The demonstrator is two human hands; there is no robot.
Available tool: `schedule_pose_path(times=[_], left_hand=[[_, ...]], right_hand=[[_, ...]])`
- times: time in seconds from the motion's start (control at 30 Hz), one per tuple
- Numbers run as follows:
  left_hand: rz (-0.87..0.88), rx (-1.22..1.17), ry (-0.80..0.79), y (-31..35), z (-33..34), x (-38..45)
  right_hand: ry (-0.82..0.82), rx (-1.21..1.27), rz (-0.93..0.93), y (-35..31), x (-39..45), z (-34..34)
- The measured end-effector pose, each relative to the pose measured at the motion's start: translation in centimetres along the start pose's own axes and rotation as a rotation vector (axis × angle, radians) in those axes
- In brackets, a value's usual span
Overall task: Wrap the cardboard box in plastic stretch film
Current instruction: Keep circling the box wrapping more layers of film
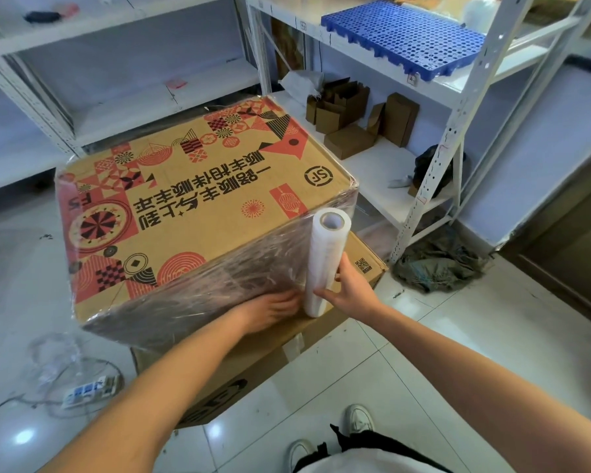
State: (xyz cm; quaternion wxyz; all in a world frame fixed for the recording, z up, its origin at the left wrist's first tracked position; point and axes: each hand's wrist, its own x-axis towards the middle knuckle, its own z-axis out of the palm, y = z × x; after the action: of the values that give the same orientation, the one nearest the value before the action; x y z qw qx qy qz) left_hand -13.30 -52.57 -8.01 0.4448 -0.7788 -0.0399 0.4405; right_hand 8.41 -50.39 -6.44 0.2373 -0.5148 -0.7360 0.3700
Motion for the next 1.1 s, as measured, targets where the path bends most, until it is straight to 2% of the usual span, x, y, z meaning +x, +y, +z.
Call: schedule_pose_path(times=[0.1,0.2,0.37,0.47,0.5,0.57,0.6,0.63,0.67,0.7,0.77,0.8,0.9,0.93,1.1], left_hand=[[-0.082,0.110,-0.064,1.0,1.0,-0.5],[-0.167,0.116,-0.084,2.2,1.8,-0.2],[-0.229,0.019,-0.094,2.6,1.0,0.3],[-0.200,0.085,-0.086,2.3,-0.3,1.2],[-0.219,0.001,-0.095,2.2,-0.7,1.5],[-0.407,-0.368,-0.011,1.0,-2.1,1.4],[-0.521,-0.546,0.120,-0.2,-2.9,0.7],[-0.545,-0.636,0.275,-0.6,-3.5,0.2],[-0.553,-0.619,0.394,-0.5,-3.6,-0.2],[-0.592,-0.617,0.424,-0.5,-3.4,-1.2],[-0.815,-0.572,0.421,-0.8,-2.7,-4.3],[-0.859,-0.516,0.370,-0.9,-2.4,-5.9],[-0.746,-0.400,0.124,-1.7,-1.9,-9.8],[-0.717,-0.368,0.085,-2.4,-2.0,-10.4],[-0.546,-0.127,0.101,-5.0,-2.0,-11.9]], right_hand=[[0.068,-0.035,-0.012,0.1,0.0,0.0],[0.120,-0.052,-0.018,0.2,0.3,0.2],[0.118,-0.063,-0.001,0.0,0.6,0.6],[0.093,-0.027,-0.043,-0.4,0.8,0.5],[0.070,-0.026,-0.066,-0.4,0.8,0.3],[0.033,-0.029,-0.103,-0.3,0.9,0.2],[0.026,-0.020,-0.108,-0.3,0.9,0.1],[0.021,-0.004,-0.112,-0.2,0.9,0.2],[0.016,0.016,-0.119,-0.1,0.8,0.2],[0.010,0.036,-0.122,0.0,0.7,0.2],[-0.018,0.098,-0.098,0.2,0.5,0.0],[-0.043,0.148,-0.075,0.3,0.5,-0.2],[-0.123,0.205,-0.047,0.6,0.7,-0.6],[-0.134,0.194,-0.051,0.6,0.9,-0.7],[-0.121,0.232,-0.005,0.7,1.5,-1.1]])
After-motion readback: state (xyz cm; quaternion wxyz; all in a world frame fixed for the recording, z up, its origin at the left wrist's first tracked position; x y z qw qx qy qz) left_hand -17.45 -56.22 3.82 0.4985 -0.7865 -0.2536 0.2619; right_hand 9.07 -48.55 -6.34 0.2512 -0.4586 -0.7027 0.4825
